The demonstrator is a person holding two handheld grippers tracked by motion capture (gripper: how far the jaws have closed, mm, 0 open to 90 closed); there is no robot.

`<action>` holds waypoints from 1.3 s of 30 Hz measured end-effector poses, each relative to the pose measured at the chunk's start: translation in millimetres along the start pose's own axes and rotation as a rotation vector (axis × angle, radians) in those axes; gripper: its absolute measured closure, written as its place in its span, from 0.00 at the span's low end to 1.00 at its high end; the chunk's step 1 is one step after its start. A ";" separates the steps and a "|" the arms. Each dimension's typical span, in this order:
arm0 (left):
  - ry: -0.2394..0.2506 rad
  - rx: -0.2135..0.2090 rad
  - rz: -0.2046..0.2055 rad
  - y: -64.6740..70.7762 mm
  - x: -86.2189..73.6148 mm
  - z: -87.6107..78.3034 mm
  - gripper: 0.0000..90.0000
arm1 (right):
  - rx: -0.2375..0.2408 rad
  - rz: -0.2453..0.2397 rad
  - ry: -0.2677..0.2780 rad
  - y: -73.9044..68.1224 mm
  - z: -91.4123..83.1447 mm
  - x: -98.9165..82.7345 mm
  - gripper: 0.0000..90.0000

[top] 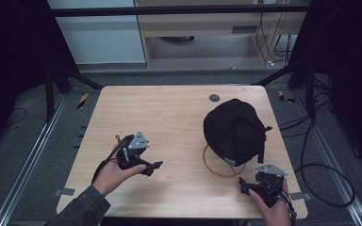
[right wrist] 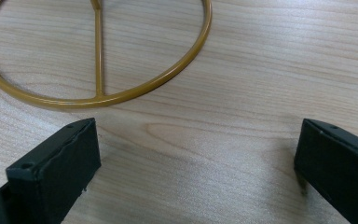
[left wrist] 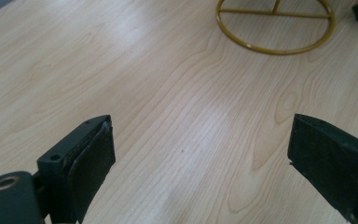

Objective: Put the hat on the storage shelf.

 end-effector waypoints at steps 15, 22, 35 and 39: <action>-0.057 0.046 -0.020 -15.7 -56.2 -1.2 0.07 | 0.000 0.000 0.000 0.0 0.0 0.0 0.00; -0.069 0.068 -0.047 -23.5 -84.8 -14.0 0.07 | 0.000 0.000 0.000 0.0 0.0 0.0 0.00; -0.056 0.126 -0.152 -52.2 -129.8 -24.1 0.04 | 0.000 0.000 0.000 0.0 0.0 0.0 0.00; -0.032 0.117 -0.159 -53.6 -131.6 -24.4 0.02 | 0.000 0.000 0.000 0.0 0.0 0.0 0.00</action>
Point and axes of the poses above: each handheld gripper's, and its own axes: z roughly forward along the jaws, x roughly out of its top, y roughly to its right, the point moved 7 cm from there along z, roughly forward along the jaws, and after that the axes turned 12 degrees about y, right-handed, at the moved point
